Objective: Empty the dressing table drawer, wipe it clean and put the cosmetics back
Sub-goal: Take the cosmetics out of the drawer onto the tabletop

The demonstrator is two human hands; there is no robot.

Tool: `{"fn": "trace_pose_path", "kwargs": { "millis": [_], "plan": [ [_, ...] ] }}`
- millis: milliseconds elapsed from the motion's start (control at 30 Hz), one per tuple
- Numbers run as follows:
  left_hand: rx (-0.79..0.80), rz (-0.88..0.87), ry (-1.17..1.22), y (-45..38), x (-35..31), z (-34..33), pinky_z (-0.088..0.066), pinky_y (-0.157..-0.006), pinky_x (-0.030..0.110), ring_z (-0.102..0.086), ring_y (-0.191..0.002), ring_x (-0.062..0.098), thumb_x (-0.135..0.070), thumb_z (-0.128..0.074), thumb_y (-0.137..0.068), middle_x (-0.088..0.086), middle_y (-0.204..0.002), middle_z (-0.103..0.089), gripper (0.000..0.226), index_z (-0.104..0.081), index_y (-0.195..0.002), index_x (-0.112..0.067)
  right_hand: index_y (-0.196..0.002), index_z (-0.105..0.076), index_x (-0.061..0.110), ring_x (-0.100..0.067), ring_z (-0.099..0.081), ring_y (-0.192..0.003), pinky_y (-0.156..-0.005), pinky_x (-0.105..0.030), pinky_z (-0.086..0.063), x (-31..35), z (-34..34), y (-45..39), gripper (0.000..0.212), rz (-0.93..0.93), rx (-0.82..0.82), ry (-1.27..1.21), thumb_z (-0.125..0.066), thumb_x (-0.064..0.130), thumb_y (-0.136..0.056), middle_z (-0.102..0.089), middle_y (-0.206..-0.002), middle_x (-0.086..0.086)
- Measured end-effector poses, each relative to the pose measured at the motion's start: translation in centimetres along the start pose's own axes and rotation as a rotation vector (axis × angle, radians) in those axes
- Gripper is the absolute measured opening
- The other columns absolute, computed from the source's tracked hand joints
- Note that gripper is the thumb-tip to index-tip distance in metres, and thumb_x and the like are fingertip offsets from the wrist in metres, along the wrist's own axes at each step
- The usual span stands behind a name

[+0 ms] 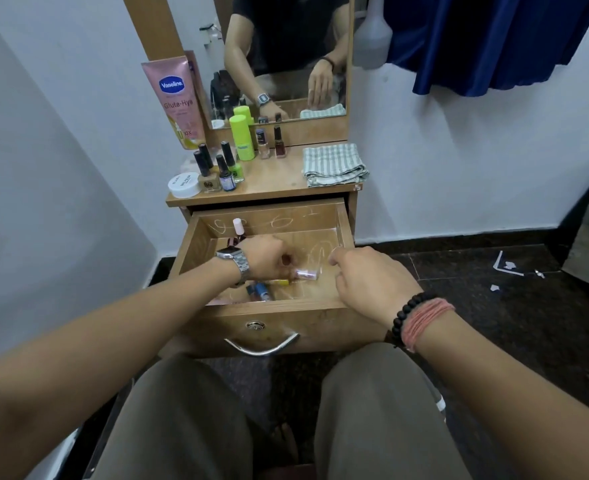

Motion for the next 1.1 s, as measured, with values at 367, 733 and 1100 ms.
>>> {"fn": "trace_pose_path", "kwargs": {
  "millis": [367, 733, 1100],
  "plan": [
    [-0.084, -0.181, -0.252, -1.8, -5.2, 1.2, -0.043, -0.059, 0.027, -0.062, -0.079, 0.024, -0.040, -0.050, -0.088, -0.001, -0.089, -0.064, 0.020, -0.057, -0.101, -0.026, -0.124, -0.054, 0.018, -0.026, -0.060, -0.102, -0.076, -0.034, -0.045, 0.4, 0.2, 0.0, 0.031, 0.037, -0.006, -0.010, -0.042, 0.017, -0.095, -0.063, -0.116, -0.006],
    [-0.531, -0.002, 0.313, -3.4, 2.1, 19.9, -0.051, -0.067, 0.021, -0.061, -0.080, 0.010, -0.037, -0.071, -0.080, -0.005, -0.090, -0.066, 0.021, -0.067, -0.091, -0.019, -0.127, -0.054, 0.016, -0.027, -0.059, -0.106, -0.087, -0.037, -0.051, 1.8, -0.5, 0.2, 0.035, 0.088, 0.018, -0.049, -0.043, 0.015, -0.094, -0.065, -0.115, -0.007],
    [-0.570, 0.434, 0.080, -11.8, 9.4, 22.9, -0.040, -0.091, 0.047, -0.036, -0.125, 0.031, -0.058, -0.067, -0.074, 0.006, -0.123, -0.054, 0.044, -0.071, -0.103, -0.024, -0.126, -0.051, 0.018, -0.026, -0.057, -0.106, -0.084, -0.035, -0.045, 2.2, 0.4, 0.7, 0.032, 0.138, -0.039, -0.081, -0.046, 0.014, -0.094, -0.062, -0.116, -0.004]
  ]
}}
Point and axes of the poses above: each hand's wrist, its own y-axis away from the middle knuckle, its own z-axis out of the back of the hand, x = y × z, the point moved 9 cm from there along -y, towards the middle knuckle
